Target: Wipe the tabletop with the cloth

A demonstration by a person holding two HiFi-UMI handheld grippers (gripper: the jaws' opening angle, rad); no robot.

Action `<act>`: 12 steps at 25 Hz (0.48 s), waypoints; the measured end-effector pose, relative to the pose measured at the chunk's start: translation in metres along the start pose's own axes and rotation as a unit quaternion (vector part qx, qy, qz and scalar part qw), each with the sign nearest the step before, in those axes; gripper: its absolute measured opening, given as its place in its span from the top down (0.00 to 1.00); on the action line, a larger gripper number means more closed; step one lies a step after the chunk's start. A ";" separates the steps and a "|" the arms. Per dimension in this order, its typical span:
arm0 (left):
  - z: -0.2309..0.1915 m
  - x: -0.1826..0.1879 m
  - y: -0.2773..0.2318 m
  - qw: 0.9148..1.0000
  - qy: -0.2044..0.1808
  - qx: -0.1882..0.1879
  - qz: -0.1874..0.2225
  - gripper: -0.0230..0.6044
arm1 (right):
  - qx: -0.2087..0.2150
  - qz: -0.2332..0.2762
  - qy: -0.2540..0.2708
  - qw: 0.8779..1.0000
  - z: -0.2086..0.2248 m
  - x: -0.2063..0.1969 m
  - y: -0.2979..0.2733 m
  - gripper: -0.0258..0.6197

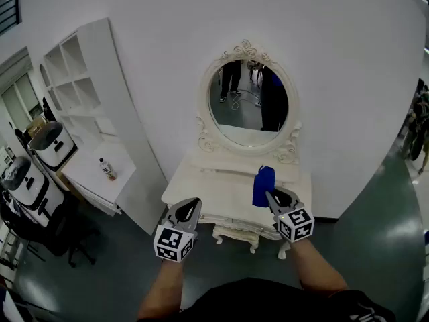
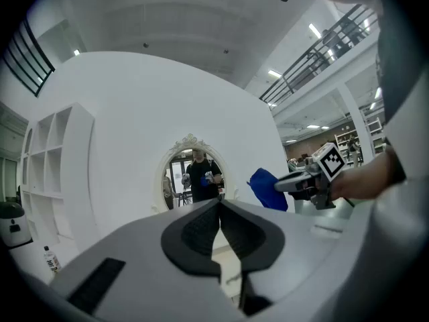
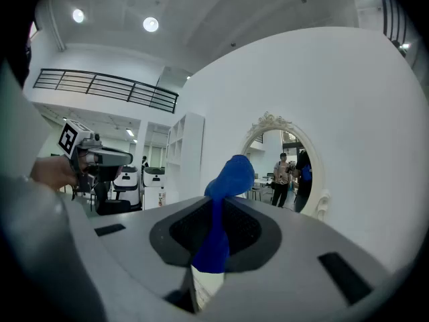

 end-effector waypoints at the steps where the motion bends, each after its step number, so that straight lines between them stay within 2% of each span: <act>1: -0.002 0.000 0.000 1.000 0.000 0.001 0.000 0.94 | 0.001 -0.001 0.000 1.000 -0.001 0.000 -0.002 0.90; 7: -0.017 -0.008 0.003 1.000 0.006 0.000 0.000 0.94 | -0.001 -0.007 -0.005 1.000 -0.009 0.003 -0.014 0.90; 12: -0.046 -0.021 0.004 1.000 0.010 -0.001 -0.004 0.94 | -0.012 -0.005 -0.017 1.000 -0.019 0.009 -0.036 0.90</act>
Point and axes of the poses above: the fingertips, and each gripper's own axes: y backward along the fingers, z to its right, x out of its top, the point moved 10 cm from there along y, backward along the fingers, and after that the axes turned 15 degrees about -z, right-handed, at the moved point
